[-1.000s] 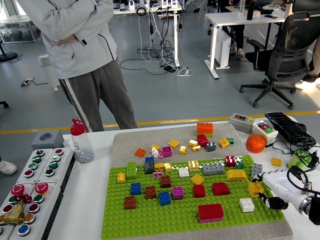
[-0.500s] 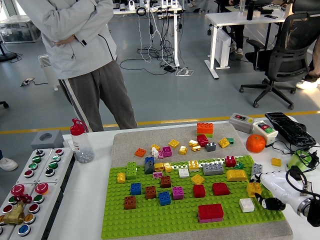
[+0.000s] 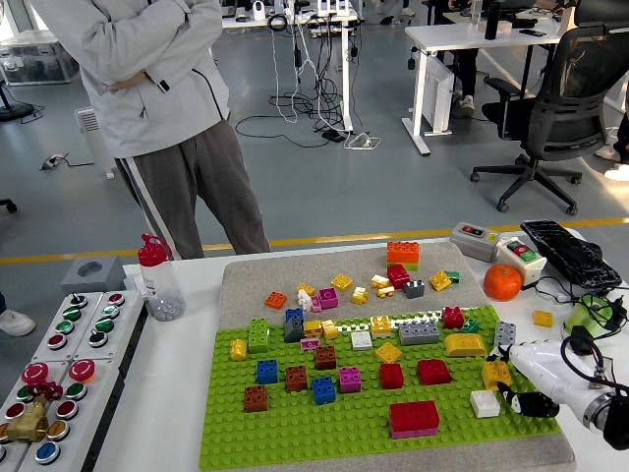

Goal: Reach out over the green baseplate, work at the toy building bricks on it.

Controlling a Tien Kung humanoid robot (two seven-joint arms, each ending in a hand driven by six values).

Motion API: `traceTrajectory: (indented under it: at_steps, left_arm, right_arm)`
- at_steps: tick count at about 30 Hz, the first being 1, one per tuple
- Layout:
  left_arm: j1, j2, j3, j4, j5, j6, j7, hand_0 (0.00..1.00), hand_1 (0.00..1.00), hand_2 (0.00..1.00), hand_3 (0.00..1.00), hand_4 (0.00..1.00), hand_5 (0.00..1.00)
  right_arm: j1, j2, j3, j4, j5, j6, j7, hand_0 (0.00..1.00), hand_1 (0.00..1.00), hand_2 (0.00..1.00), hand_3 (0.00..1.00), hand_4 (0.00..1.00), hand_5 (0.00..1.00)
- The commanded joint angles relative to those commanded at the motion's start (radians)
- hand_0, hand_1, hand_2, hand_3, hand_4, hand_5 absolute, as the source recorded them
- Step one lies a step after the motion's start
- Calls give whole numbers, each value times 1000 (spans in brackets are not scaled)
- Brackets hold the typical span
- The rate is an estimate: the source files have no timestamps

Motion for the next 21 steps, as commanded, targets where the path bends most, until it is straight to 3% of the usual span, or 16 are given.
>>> traceTrajectory:
  at_steps: [8,21]
  left_arm:
    - [3,0,0,0,-2,-1,-1,665,612,565,450,241,998]
    - [-3,1,1,0,-6,-1,-1,667,613,569,451,241,998]
  right_arm:
    - [-13,-16,44,61,-22,-2,-6,502,572,576,590,413,152]
    - [-13,-39,61,268,-37,9,-51,479,565,576,583,363,143]
